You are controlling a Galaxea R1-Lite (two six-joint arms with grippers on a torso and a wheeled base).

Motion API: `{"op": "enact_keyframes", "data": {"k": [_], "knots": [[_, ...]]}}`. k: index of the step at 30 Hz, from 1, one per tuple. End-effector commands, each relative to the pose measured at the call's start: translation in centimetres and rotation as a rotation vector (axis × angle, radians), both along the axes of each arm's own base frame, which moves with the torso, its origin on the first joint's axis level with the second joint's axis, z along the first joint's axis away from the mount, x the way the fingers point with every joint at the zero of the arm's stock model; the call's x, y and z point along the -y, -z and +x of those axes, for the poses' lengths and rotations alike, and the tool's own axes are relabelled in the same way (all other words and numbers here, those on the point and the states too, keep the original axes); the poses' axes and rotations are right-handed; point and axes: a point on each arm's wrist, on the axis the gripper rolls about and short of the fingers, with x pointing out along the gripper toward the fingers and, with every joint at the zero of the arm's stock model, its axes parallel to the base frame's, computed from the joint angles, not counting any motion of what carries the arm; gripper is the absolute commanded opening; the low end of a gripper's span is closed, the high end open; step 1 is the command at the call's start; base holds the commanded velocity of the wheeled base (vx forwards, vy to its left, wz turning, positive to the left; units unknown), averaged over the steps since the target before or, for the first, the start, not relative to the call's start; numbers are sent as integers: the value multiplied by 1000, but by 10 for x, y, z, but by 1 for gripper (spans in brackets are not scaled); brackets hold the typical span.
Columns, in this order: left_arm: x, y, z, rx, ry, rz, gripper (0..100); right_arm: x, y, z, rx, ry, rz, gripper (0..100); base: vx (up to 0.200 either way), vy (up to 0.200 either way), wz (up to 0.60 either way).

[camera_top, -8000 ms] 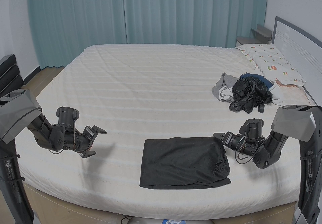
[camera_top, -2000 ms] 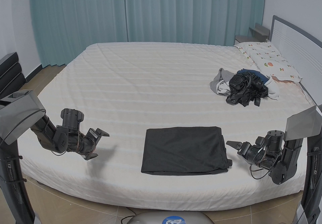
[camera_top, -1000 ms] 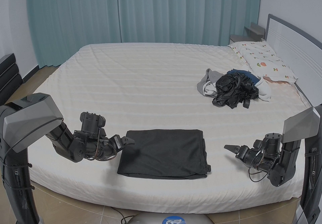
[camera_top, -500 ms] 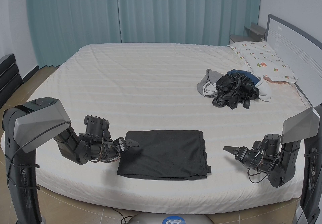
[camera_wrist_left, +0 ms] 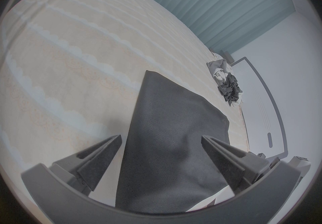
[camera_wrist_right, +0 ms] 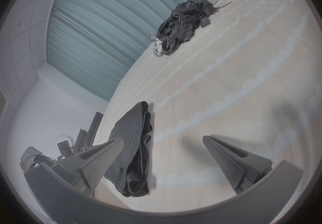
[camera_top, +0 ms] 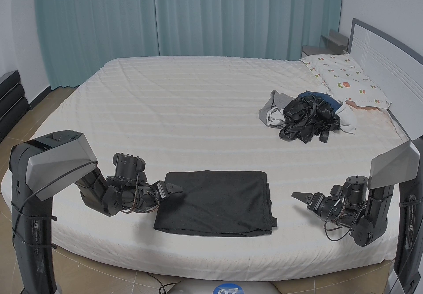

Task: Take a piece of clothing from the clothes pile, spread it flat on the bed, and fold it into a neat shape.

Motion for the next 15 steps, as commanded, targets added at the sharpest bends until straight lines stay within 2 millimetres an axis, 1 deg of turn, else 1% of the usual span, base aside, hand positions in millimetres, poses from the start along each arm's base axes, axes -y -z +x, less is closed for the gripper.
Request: {"op": "enact_keyframes", "data": {"k": [1, 15], "knots": [[-1, 1, 0, -4, 0, -2, 0, 0, 0, 1, 6, 2, 1, 100, 0, 0, 0], [-4, -1, -2, -18, -22, -21, 0, 8, 0, 4, 14, 27, 0, 100, 0, 0, 0]]}}
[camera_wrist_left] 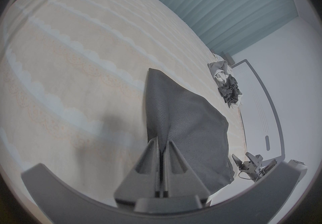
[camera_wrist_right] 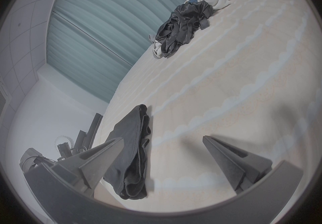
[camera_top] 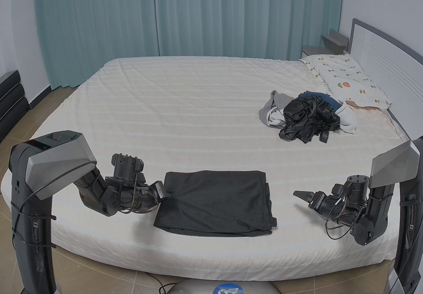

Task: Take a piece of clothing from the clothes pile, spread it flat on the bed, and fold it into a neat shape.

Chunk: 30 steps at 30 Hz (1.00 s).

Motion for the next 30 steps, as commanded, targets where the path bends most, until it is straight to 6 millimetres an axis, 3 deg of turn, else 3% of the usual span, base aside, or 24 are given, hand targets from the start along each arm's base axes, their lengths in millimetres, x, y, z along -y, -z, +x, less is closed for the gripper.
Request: {"op": "enact_keyframes", "data": {"k": [1, 14, 30], "knots": [[0, -2, 0, -1, -3, -2, 0, 3, 1, 1, 6, 9, 1, 100, 0, 0, 0], [-5, -7, 1, 2, -30, -16, 0, 4, 0, 1, 6, 11, 1, 100, 0, 0, 0], [-9, -9, -4, -13, -51, -26, 0, 4, 0, 1, 5, 9, 2, 100, 0, 200, 0]]}}
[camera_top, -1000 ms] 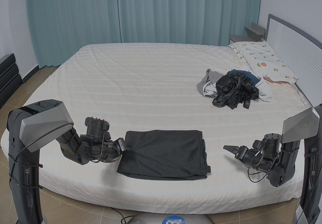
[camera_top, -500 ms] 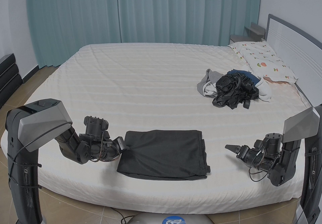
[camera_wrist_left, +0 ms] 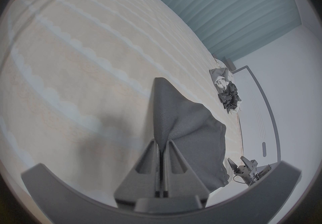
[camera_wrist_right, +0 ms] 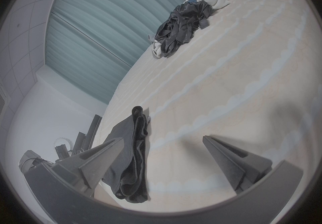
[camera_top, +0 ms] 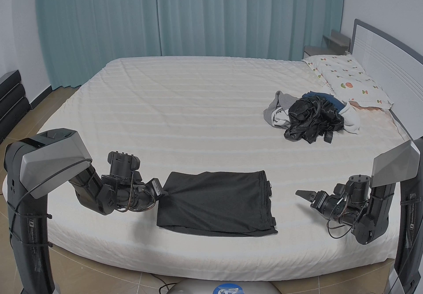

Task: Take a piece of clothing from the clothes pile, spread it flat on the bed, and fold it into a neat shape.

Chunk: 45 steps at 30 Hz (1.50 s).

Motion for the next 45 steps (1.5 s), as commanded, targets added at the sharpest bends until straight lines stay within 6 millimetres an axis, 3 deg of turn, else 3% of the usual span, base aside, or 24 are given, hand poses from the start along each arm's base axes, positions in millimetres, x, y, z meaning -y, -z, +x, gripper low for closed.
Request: {"op": "enact_keyframes", "data": {"k": [1, 22, 45], "knots": [[0, -3, -2, 4, -1, -1, 0, 0, 0, 0, 5, 0, 2, 100, 0, 200, 0], [-13, -6, -7, 16, -35, 0, 0, 0, -1, 0, 7, 0, 2, 100, 0, 200, 0], [-14, -4, -11, 2, -36, 5, 0, 0, -2, 0, 8, -2, 3, 100, 0, 200, 0]]}}
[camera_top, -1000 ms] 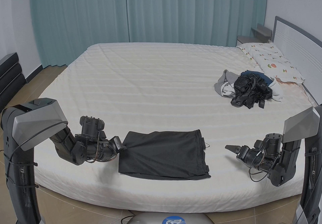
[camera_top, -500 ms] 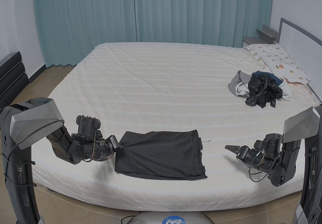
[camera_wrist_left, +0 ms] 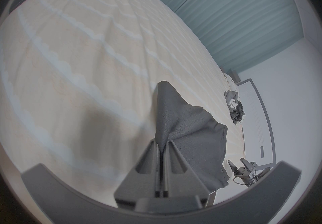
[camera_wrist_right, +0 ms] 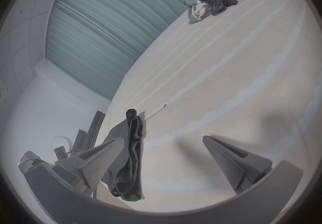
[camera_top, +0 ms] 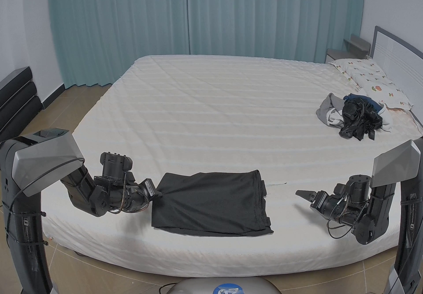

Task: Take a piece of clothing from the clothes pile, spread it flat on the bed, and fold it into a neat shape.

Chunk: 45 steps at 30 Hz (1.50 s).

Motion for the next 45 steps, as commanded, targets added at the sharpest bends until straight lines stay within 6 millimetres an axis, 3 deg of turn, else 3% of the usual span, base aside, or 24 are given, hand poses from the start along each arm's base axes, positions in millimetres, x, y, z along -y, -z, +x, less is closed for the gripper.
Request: {"op": "enact_keyframes", "data": {"k": [1, 5, 17, 18, 23, 31, 33, 45], "knots": [[0, 0, -1, -4, 0, 1, 0, 0, -1, 0, 8, -1, 1, 100, 0, 200, 0], [-1, 1, -2, -7, 0, 5, 0, 0, -1, 0, 7, -1, 1, 100, 0, 200, 0], [0, 8, -14, -1, 16, 8, 0, 0, -1, 0, 7, -1, 1, 100, 0, 0, 0], [0, 8, -15, 9, 16, 6, 100, 0, -1, 0, 7, -1, 1, 100, 0, 0, 0], [-1, 8, -16, 33, 15, 2, 100, 0, -2, 0, 10, -1, 2, 100, 0, 0, 0], [7, -2, 15, 147, 7, -22, 100, 0, 0, 1, 8, 0, 1, 100, 0, 0, 0], [13, 4, 28, 164, 11, -26, 100, 0, 0, 1, 8, 0, 1, 100, 0, 0, 0], [29, 23, 44, 181, -9, 7, 100, -3, 1, -1, 1, -9, 0, 100, 0, 0, 0]]}}
